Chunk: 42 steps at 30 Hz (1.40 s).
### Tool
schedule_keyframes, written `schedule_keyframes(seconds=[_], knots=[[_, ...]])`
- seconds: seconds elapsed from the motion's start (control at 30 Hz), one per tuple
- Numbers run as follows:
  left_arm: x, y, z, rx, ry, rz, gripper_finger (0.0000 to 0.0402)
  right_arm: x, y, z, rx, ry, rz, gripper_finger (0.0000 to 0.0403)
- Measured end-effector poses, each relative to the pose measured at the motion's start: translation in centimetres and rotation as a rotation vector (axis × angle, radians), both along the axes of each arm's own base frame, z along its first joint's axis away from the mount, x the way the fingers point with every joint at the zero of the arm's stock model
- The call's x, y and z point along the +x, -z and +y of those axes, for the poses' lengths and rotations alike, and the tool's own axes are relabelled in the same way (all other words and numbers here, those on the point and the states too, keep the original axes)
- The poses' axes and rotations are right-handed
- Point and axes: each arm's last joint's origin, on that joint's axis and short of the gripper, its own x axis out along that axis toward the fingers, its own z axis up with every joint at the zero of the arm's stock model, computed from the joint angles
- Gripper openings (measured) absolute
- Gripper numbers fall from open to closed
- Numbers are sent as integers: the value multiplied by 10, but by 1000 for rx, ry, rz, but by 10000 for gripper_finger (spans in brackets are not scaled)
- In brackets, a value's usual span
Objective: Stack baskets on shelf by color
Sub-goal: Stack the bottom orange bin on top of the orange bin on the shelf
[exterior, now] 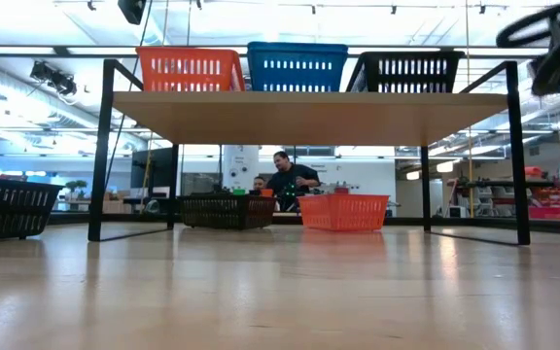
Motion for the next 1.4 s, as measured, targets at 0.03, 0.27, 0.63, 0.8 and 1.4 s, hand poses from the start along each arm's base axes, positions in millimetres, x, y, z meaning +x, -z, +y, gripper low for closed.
schedule_keyframes(seconds=[0.03, 0.27, 0.63, 0.8, 1.4], knots=[[0, 0, 0, 0, 0, 0, 117, 1, -6, 1, 1, -3, 10, 13], [0, 0, 0, 4, 0, 0, 117, 10, -57, 16, 61, -32, 3, 16], [0, 0, 0, 5, 0, 0, 117, 19, -124, 51, 272, -282, -242, 13], [0, 0, 0, 5, 0, 0, 117, 34, -116, 64, 284, -486, -339, 13], [0, 0, 0, 16, 1, 2, 117, 123, -54, 135, 155, -1270, -183, 15]])
